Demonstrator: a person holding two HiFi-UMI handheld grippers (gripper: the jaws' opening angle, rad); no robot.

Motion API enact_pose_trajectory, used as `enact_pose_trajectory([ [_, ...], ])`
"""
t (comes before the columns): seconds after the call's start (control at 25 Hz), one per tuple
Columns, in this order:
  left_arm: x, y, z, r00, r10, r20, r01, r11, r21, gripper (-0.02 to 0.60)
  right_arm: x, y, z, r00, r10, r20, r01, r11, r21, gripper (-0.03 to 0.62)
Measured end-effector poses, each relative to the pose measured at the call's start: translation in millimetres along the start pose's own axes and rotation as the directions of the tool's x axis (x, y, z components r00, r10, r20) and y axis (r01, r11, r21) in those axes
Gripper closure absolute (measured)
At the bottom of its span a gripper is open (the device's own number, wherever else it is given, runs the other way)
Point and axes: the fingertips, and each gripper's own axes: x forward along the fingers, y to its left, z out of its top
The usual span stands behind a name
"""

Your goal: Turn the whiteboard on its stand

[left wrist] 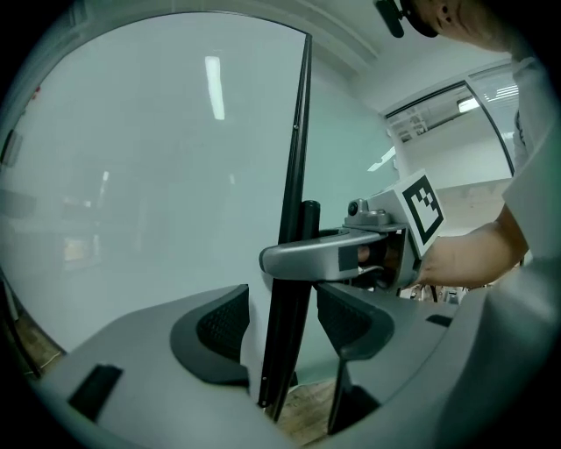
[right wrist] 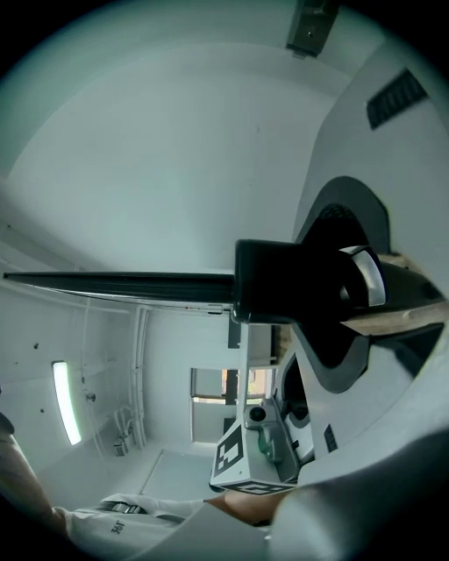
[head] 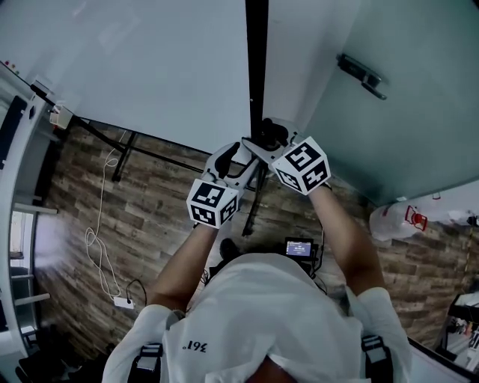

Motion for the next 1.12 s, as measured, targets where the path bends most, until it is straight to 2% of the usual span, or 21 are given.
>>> enact_pose_trajectory([
  [0.08,2.1,2.8,0.8,1.0,0.01,0.0,-0.01,1.0,-0.001,0.347,2.3,0.6,-1.6,1.0,0.005,-0.007,-0.005,1.0,-0.008,0.404],
  [0.32,8.7,1.8,-1.1,1.0,0.003,0.0,-0.003,1.0,-0.014,0.347,2.1,1.6,-2.4,1.0,0.013,-0.017,-0.013,1.0,-0.008,0.41],
  [0.56,15.4,-9.6,-4.4,0.999,-0.038,-0.009,0.038,0.999,-0.029,0.347,-3.1,0.5,-3.1,1.0,0.015,-0.018,-0.015,1.0,-0.002,0.41],
  [1.12,5.4,-26.6,-3.9,0.996,-0.084,-0.013,0.084,0.996,-0.016,0.347,-26.5,2.7,-9.0,1.0,0.007,-0.03,-0.007,1.0,0.002,0.41],
])
